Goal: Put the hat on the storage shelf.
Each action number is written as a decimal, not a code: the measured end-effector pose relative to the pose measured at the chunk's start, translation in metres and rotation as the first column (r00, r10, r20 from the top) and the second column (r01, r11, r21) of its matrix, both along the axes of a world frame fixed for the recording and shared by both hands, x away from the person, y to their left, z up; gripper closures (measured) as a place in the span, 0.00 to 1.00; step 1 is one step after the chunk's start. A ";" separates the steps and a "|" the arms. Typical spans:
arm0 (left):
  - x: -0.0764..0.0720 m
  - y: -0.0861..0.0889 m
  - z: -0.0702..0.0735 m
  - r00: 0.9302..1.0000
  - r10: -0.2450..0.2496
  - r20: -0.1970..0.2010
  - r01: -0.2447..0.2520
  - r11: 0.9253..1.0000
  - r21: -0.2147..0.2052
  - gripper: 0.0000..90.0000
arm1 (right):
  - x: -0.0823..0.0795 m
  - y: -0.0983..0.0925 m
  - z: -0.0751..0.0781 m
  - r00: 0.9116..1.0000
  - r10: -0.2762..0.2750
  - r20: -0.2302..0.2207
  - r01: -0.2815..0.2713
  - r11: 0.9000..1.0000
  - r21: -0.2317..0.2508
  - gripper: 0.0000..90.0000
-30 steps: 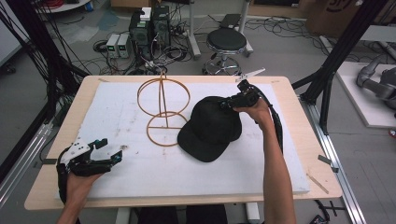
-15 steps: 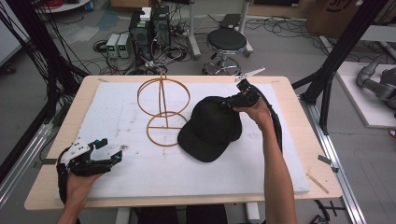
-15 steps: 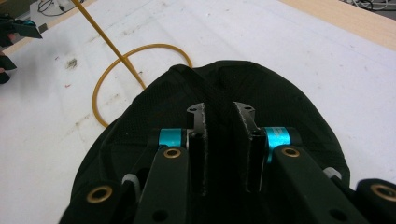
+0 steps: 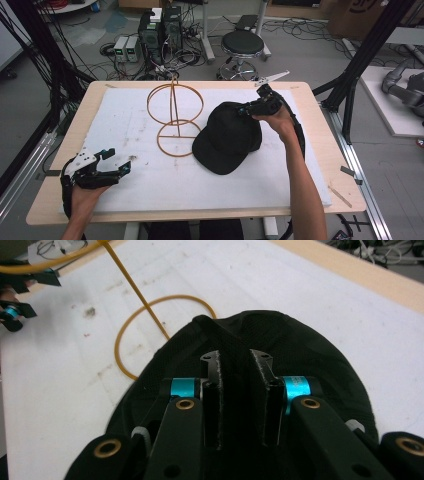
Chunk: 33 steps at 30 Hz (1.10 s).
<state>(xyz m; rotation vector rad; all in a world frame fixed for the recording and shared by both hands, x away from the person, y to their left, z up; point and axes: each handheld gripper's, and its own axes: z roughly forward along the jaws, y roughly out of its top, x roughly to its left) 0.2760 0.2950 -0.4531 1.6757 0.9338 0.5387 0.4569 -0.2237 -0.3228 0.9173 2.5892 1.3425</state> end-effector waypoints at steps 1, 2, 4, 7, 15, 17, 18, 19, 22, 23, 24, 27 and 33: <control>0.000 0.000 0.000 1.000 0.002 0.000 -0.002 1.000 -0.002 0.18 | -0.004 -0.002 0.004 1.000 -0.002 0.006 0.002 1.000 0.018 0.87; 0.000 0.000 0.000 1.000 0.002 -0.001 -0.002 1.000 -0.002 0.18 | -0.004 -0.002 0.004 1.000 -0.002 0.006 0.002 1.000 0.018 0.87; 0.000 0.000 0.000 1.000 0.003 -0.003 -0.003 1.000 -0.002 0.18 | -0.009 -0.005 0.010 1.000 -0.006 0.021 0.006 0.999 0.037 0.87; 0.000 0.000 0.000 1.000 0.004 -0.003 -0.004 1.000 -0.001 0.18 | -0.012 -0.010 0.017 1.000 -0.010 0.029 0.008 0.999 0.050 0.87; 0.000 0.000 0.000 1.000 0.003 -0.003 -0.003 1.000 -0.002 0.18 | -0.020 -0.012 0.032 0.998 -0.020 0.054 0.016 0.996 0.084 0.87; 0.000 0.001 0.000 1.000 0.003 -0.002 -0.003 1.000 -0.002 0.18 | -0.023 -0.011 0.039 0.998 -0.019 0.061 0.014 0.996 0.086 0.87; 0.000 0.001 0.000 1.000 0.003 -0.002 -0.003 1.000 -0.002 0.18 | -0.024 -0.010 0.041 0.998 -0.013 0.065 0.007 0.996 0.089 0.87; 0.000 0.001 0.000 1.000 0.003 -0.002 -0.003 1.000 -0.003 0.18 | -0.025 -0.010 0.043 0.997 -0.011 0.072 0.004 0.996 0.095 0.87; 0.000 0.001 0.000 1.000 0.002 -0.002 -0.002 1.000 -0.002 0.18 | -0.027 -0.008 0.053 0.996 -0.013 0.085 0.003 0.994 0.107 0.87; 0.000 0.001 0.000 1.000 0.004 -0.002 -0.004 1.000 -0.006 0.18 | -0.028 -0.008 0.055 0.997 -0.010 0.083 0.000 0.993 0.115 0.87; 0.000 0.001 0.000 1.000 0.004 -0.002 -0.004 1.000 -0.006 0.18 | -0.029 -0.008 0.057 0.996 -0.003 0.086 -0.007 0.993 0.122 0.87; 0.000 0.001 0.000 1.000 0.003 -0.002 -0.003 1.000 -0.010 0.18 | -0.031 -0.007 0.061 0.996 0.006 0.091 -0.018 0.992 0.128 0.87; 0.000 0.002 0.000 1.000 0.004 -0.002 -0.004 1.000 -0.011 0.18 | -0.038 -0.005 0.076 0.993 0.019 0.113 -0.036 0.988 0.152 0.87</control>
